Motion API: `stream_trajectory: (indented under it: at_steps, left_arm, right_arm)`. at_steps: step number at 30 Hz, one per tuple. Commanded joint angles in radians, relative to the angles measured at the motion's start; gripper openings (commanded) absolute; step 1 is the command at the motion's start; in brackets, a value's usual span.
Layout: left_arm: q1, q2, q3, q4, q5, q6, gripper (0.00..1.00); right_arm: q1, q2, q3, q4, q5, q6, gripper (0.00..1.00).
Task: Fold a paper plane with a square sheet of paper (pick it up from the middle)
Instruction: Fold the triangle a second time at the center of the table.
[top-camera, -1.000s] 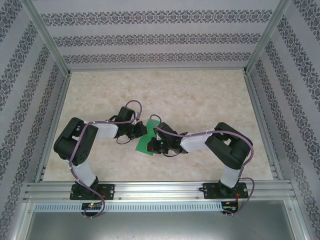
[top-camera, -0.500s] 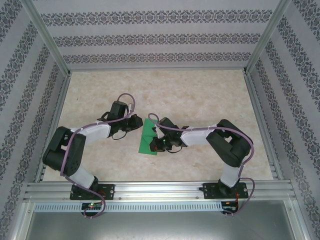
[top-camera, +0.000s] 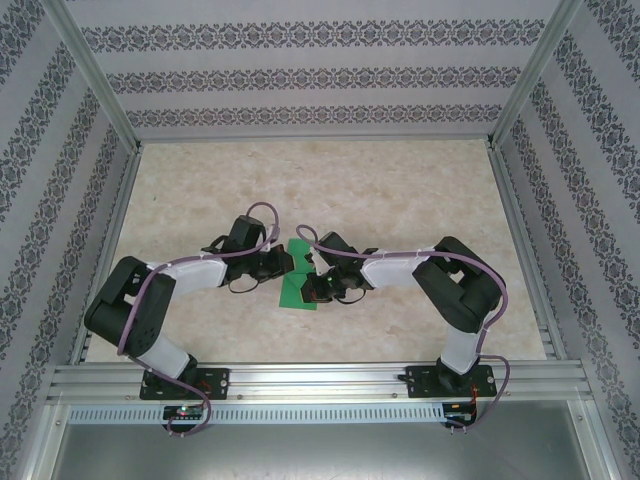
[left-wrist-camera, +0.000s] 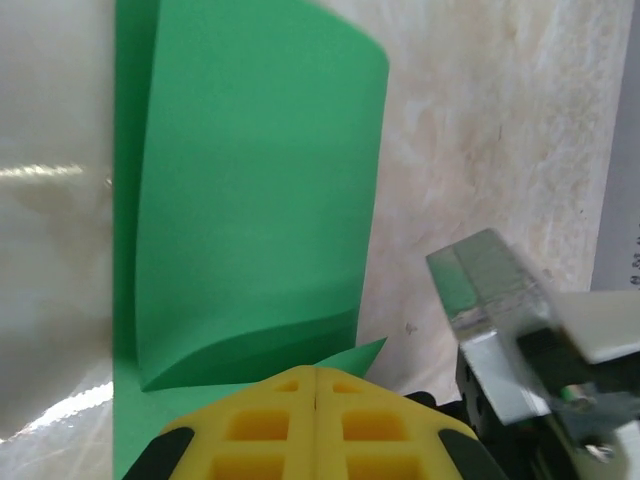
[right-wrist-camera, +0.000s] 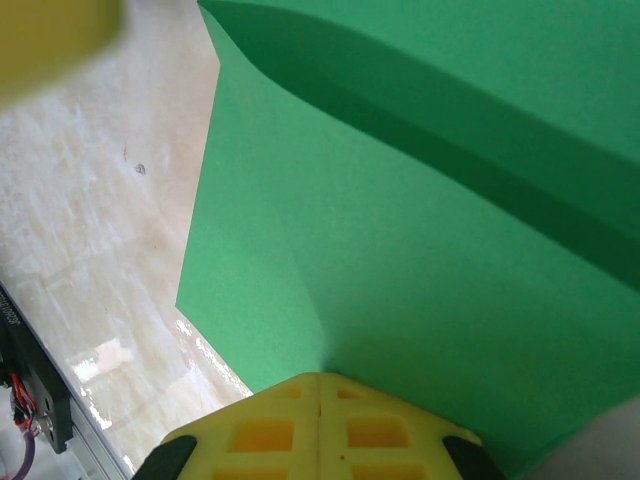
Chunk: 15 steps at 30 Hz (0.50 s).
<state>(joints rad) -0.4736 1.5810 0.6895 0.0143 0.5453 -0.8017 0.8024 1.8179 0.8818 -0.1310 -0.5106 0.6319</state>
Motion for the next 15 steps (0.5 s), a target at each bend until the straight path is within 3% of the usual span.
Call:
stream_trajectory:
  at_steps: [1, 15]
  left_arm:
    - [-0.015, 0.035, 0.011, 0.053, 0.027, -0.024, 0.05]
    - [-0.016, 0.112, 0.004, 0.045, -0.013, 0.040, 0.07]
  right_arm:
    - [-0.008, 0.036, -0.022, -0.060, 0.060, 0.015, 0.00]
    - [-0.007, -0.011, -0.002, -0.046, 0.067, 0.056, 0.03]
